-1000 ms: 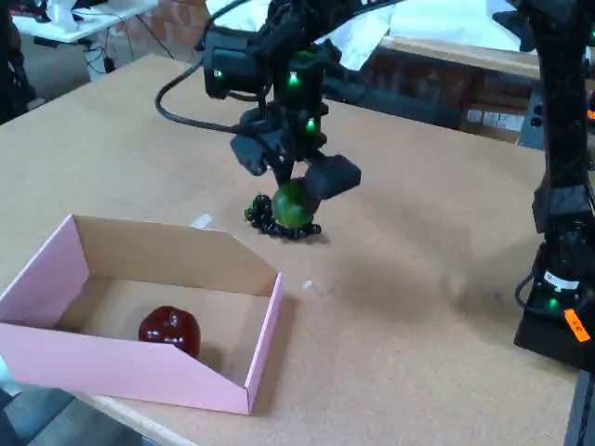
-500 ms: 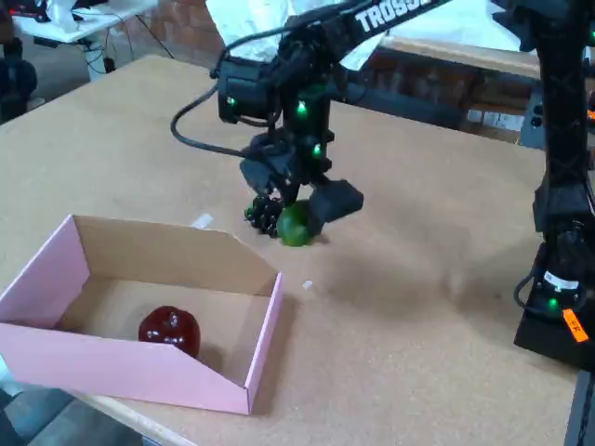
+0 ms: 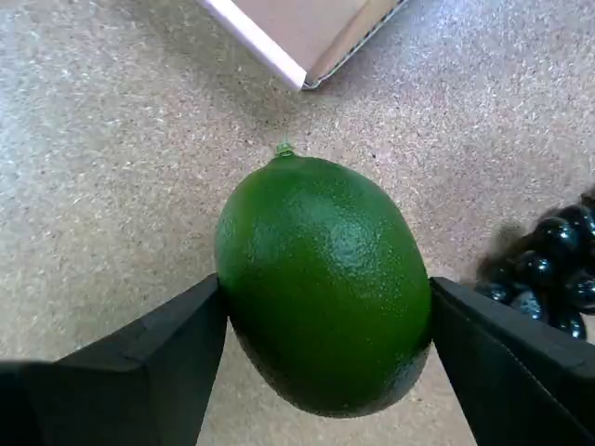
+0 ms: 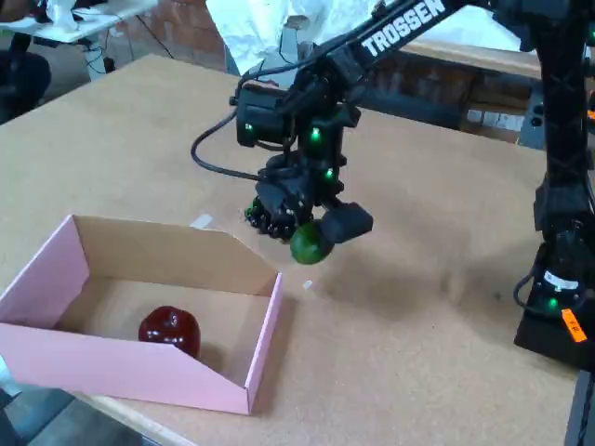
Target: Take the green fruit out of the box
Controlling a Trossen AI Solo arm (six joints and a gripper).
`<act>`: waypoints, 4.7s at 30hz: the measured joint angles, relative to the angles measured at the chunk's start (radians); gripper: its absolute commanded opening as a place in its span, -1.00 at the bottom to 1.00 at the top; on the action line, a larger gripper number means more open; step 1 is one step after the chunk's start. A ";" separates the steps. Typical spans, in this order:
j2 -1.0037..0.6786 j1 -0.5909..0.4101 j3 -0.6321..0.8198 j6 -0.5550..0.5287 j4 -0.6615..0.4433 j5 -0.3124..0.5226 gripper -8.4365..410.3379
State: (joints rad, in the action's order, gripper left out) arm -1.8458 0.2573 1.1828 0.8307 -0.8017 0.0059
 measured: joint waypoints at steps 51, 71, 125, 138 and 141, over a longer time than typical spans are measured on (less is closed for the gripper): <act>-0.012 -0.035 -0.173 -0.062 0.218 -0.021 -0.71; -0.012 -0.048 -0.179 -0.106 0.230 -0.047 0.11; 0.000 -0.046 -0.026 -0.253 -0.024 -0.043 0.74; 0.000 -0.043 0.043 -0.311 -0.154 -0.035 0.04; 0.004 -0.042 0.044 -0.314 -0.159 -0.035 -0.12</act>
State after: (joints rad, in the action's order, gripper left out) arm -1.8420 0.2157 1.2266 0.5167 -0.9604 -0.0288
